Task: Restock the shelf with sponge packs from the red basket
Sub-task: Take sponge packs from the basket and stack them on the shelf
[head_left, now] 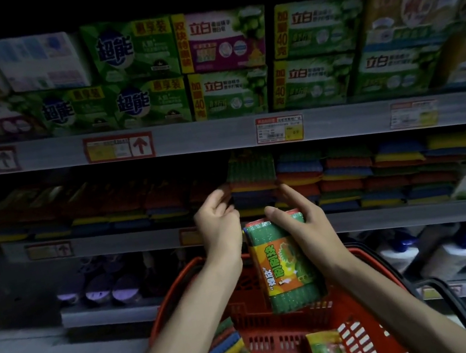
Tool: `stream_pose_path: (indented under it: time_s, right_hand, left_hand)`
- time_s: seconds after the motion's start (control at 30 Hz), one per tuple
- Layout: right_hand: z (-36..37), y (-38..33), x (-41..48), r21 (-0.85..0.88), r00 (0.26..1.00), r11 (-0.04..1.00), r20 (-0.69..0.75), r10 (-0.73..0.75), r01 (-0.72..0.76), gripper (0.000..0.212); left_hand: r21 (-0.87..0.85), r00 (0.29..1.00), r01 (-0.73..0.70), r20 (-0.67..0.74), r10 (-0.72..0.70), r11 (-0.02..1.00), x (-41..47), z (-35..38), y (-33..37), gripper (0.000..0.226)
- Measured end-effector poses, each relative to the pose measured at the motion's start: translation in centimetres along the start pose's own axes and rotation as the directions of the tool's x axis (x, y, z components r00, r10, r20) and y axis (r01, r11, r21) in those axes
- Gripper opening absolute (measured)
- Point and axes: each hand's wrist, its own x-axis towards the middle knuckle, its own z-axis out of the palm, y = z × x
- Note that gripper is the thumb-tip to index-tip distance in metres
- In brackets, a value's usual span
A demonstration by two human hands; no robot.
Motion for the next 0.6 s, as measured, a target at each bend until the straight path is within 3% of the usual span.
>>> stream_pose_path:
  time_s: [0.3, 0.6]
  right_hand:
    - [-0.2, -0.2, -0.1, -0.021, 1.0, 1.0, -0.01, 0.013, -0.013, 0.074]
    - [-0.4, -0.1, 0.1, -0.099, 1.0, 0.995, -0.008, -0.011, 0.011, 0.076]
  left_hand:
    - [0.093, 0.997, -0.074, -0.01, 0.075, 0.993, 0.6, 0.0, -0.9, 0.051]
    - [0.14, 0.983, -0.166, -0.053, 0.175, 0.976, 1.1, 0.6, -1.2, 0.016]
